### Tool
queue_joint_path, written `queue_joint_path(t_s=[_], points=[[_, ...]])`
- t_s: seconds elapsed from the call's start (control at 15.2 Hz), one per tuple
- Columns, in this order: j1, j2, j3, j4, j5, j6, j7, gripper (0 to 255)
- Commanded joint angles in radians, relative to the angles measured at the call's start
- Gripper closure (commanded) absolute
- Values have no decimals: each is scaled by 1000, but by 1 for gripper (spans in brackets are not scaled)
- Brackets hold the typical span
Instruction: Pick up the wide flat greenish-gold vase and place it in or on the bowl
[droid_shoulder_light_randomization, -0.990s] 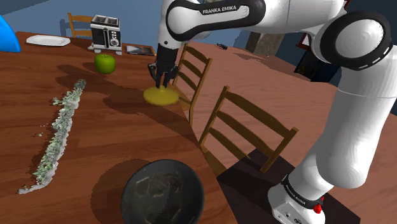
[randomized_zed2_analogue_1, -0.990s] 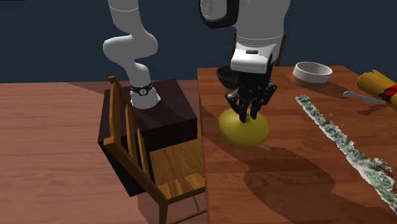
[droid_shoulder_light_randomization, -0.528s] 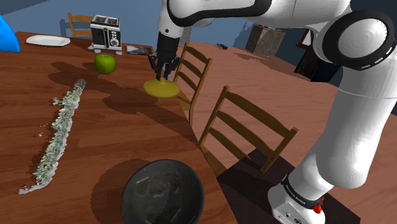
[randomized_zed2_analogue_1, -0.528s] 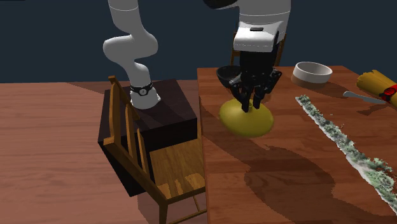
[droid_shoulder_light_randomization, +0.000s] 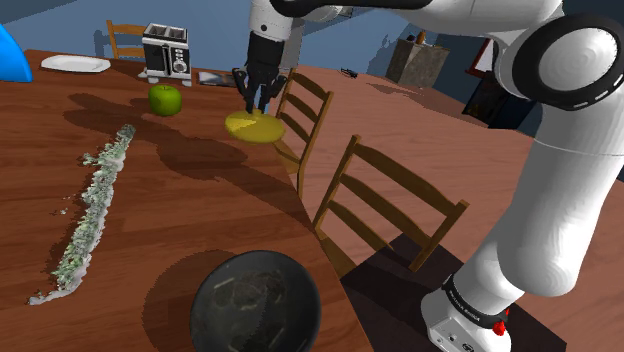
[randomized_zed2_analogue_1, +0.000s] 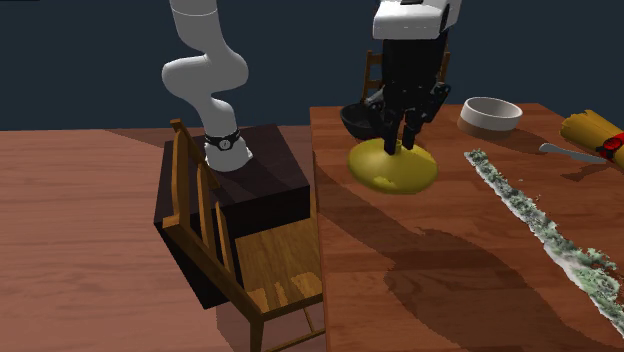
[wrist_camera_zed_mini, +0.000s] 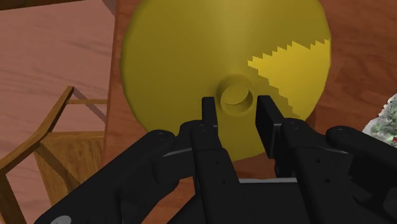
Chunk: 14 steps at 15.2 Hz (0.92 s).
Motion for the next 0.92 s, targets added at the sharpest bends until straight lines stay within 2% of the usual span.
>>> queue_joint_path(t_s=[0.0,0.4,0.86], points=[[7,-44,8,-50,8,8,16,255],[49,-200,49,-232,42,44,99,255],[107,-345,108,-375,84,55,208,255]])
